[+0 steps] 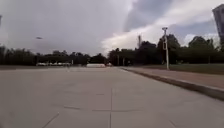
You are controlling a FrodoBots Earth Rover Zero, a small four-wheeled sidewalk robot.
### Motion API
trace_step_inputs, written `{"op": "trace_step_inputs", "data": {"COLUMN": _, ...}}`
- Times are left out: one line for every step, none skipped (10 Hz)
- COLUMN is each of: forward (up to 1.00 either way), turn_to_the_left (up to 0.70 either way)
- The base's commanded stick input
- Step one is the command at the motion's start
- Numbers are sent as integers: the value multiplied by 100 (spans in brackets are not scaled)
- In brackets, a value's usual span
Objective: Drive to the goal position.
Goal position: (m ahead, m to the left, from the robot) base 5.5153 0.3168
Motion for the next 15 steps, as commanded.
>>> {"op": "trace_step_inputs", "data": {"forward": 100, "turn_to_the_left": 0}}
{"op": "trace_step_inputs", "data": {"forward": 100, "turn_to_the_left": 0}}
{"op": "trace_step_inputs", "data": {"forward": 100, "turn_to_the_left": 0}}
{"op": "trace_step_inputs", "data": {"forward": 100, "turn_to_the_left": 0}}
{"op": "trace_step_inputs", "data": {"forward": 100, "turn_to_the_left": 0}}
{"op": "trace_step_inputs", "data": {"forward": 100, "turn_to_the_left": 0}}
{"op": "trace_step_inputs", "data": {"forward": 100, "turn_to_the_left": 0}}
{"op": "trace_step_inputs", "data": {"forward": 100, "turn_to_the_left": 0}}
{"op": "trace_step_inputs", "data": {"forward": 100, "turn_to_the_left": 0}}
{"op": "trace_step_inputs", "data": {"forward": 100, "turn_to_the_left": 0}}
{"op": "trace_step_inputs", "data": {"forward": 100, "turn_to_the_left": 0}}
{"op": "trace_step_inputs", "data": {"forward": 100, "turn_to_the_left": 0}}
{"op": "trace_step_inputs", "data": {"forward": 100, "turn_to_the_left": 0}}
{"op": "trace_step_inputs", "data": {"forward": 100, "turn_to_the_left": 0}}
{"op": "trace_step_inputs", "data": {"forward": 100, "turn_to_the_left": 0}}
